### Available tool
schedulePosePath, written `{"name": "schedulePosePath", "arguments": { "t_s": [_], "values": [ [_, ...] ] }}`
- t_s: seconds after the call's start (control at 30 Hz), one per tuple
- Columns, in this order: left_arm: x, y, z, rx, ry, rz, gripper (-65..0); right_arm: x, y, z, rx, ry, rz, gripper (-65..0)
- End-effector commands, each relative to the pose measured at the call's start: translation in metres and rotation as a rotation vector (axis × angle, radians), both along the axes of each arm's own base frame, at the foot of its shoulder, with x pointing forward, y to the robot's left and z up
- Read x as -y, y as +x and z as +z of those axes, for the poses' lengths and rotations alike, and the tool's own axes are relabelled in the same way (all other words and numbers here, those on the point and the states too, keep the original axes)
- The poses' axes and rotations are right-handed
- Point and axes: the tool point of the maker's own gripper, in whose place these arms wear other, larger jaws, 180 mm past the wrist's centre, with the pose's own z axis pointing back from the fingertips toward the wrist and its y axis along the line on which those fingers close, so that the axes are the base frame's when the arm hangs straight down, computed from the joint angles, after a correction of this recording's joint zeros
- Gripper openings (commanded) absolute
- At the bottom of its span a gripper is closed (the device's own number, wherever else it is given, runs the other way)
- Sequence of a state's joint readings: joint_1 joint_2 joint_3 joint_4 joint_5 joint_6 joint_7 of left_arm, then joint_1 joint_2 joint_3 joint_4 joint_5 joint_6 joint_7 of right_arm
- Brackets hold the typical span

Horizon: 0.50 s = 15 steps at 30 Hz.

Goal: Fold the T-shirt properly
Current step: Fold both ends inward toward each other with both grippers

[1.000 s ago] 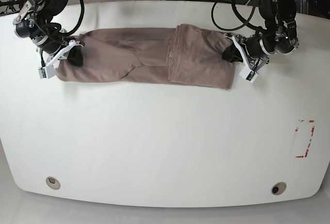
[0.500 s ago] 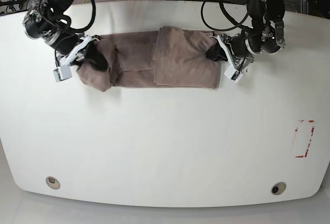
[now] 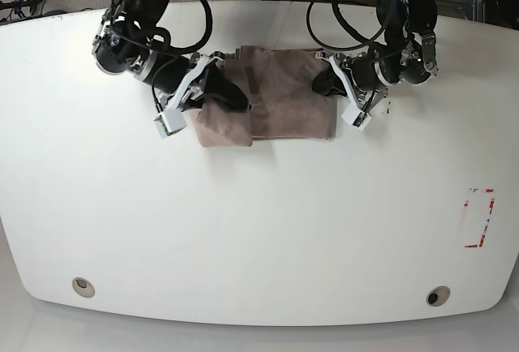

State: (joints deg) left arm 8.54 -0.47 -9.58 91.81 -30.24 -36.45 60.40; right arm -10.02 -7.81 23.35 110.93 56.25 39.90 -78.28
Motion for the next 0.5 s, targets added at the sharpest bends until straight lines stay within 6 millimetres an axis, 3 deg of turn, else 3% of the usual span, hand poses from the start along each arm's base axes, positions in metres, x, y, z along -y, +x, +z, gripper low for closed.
{"name": "schedulePosePath", "arguments": {
  "t_s": [0.0,0.27,0.37,0.47],
  "values": [
    [-0.001,0.004,0.004,0.012,0.006,0.001,-62.6,-0.013,0.01,0.018,0.077,0.037,0.01,-65.0],
    [0.0,0.003,0.004,0.012,0.001,0.001,-62.6,-0.046,0.01,-0.001,0.032,0.056,0.074,-62.9],
    [0.0,0.005,0.005,0.015,0.001,0.001,-62.6,-0.047,0.015,-0.005,0.02,0.07,0.072,-50.1],
    [0.0,0.005,0.005,0.015,0.0,0.001,-62.4,-0.049,0.017,-0.009,0.01,0.074,0.078,-29.6]
  ]
}}
